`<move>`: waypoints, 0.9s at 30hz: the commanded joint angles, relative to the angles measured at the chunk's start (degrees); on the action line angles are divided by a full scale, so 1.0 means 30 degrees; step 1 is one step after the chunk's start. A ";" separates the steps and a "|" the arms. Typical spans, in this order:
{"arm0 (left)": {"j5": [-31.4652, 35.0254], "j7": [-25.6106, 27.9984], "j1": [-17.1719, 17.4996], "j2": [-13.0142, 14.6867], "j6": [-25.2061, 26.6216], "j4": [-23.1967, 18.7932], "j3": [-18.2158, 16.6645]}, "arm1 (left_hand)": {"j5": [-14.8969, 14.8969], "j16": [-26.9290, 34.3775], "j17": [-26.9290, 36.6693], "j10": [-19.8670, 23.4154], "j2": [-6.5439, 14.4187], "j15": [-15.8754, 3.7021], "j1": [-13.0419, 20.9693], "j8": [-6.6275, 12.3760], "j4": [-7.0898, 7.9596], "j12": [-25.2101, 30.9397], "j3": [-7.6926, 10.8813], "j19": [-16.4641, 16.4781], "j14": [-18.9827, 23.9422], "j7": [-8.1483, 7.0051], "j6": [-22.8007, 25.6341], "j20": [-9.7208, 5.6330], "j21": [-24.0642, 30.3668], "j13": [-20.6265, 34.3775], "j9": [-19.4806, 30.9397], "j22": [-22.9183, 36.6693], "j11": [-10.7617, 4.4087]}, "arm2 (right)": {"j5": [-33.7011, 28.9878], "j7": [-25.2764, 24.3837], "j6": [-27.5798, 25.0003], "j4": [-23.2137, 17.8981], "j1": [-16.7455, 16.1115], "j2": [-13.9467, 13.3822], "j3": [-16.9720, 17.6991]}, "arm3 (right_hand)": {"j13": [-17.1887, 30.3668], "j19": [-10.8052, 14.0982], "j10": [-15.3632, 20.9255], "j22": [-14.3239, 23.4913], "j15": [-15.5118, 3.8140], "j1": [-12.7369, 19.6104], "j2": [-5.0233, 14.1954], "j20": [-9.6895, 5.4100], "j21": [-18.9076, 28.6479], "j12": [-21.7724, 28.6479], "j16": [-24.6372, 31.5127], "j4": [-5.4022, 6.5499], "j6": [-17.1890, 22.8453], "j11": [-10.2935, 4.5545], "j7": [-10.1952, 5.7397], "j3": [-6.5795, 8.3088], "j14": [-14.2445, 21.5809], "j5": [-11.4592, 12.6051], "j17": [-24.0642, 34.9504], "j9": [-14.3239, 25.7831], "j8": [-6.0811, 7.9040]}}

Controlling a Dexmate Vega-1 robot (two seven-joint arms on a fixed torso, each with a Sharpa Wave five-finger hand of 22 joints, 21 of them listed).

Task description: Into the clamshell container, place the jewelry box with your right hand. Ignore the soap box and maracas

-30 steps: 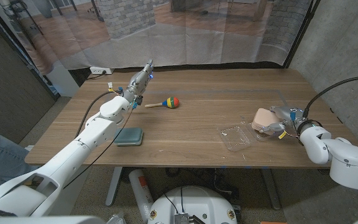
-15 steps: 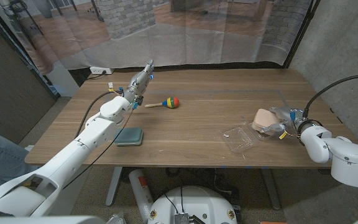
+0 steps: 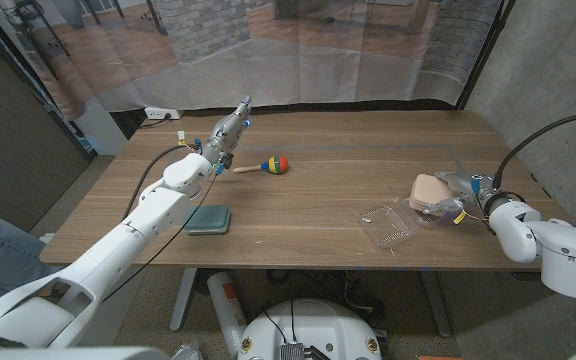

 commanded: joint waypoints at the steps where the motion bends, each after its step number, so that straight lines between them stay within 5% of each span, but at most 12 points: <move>1: 0.0074 -0.0070 -0.0176 -0.0021 -0.0053 -0.0111 0.0086 | -0.0039 -0.0059 0.0067 0.0037 0.0010 0.0012 0.0220 0.0041 -0.0012 -0.0031 -0.0157 -0.1015 -0.0129 -0.0114 -0.0096 0.0027 -0.0037 0.0063 0.0057 0.0061 0.0052 | 0.1335 -0.0965 -0.0770 -0.0481 0.0524 -0.0602 -0.0686 | -0.0163 -0.0019 -0.0146 0.0053 0.0140 0.1289 0.1212 0.0177 -0.0014 -0.0164 -0.0030 0.0421 0.2068 0.0077 -0.2402 0.0143 0.0006 0.0184 0.0041 -0.0110 -0.0268; 16: -0.0013 -0.0199 -0.0305 -0.0115 -0.0046 0.0207 0.0100 | -0.0065 -0.0059 0.0067 0.0039 0.0056 0.0032 0.0285 0.0046 -0.0029 -0.0029 -0.0173 -0.1029 -0.0126 -0.0107 -0.0095 0.0053 -0.0040 0.0063 0.0058 0.0062 0.0064 | 0.1300 -0.0481 -0.0876 -0.0698 0.1646 -0.0740 -0.1666 | -0.0964 -0.0160 -0.0793 0.0051 0.0469 0.0351 0.0520 0.0421 -0.0050 -0.0829 -0.0076 0.0742 0.0908 0.0827 -0.2256 -0.0576 -0.0258 0.0749 0.0018 -0.0520 -0.1163; 27: 0.0002 -0.0315 -0.0431 -0.0260 -0.0156 0.0580 0.0189 | -0.0080 -0.0057 0.0067 0.0037 0.0096 0.0009 0.0342 0.0059 -0.0046 -0.0030 -0.0176 -0.1035 -0.0119 -0.0107 -0.0068 0.0051 -0.0042 0.0063 0.0058 0.0063 0.0061 | 0.0719 0.0867 -0.1104 -0.0891 0.2514 -0.0785 -0.2262 | -0.1627 -0.0427 -0.1541 0.0044 0.0783 -0.0853 -0.0219 0.0675 -0.0125 -0.1428 -0.0131 0.1190 -0.0592 0.1344 -0.1290 -0.1462 -0.0645 0.1314 0.0023 -0.0709 -0.1727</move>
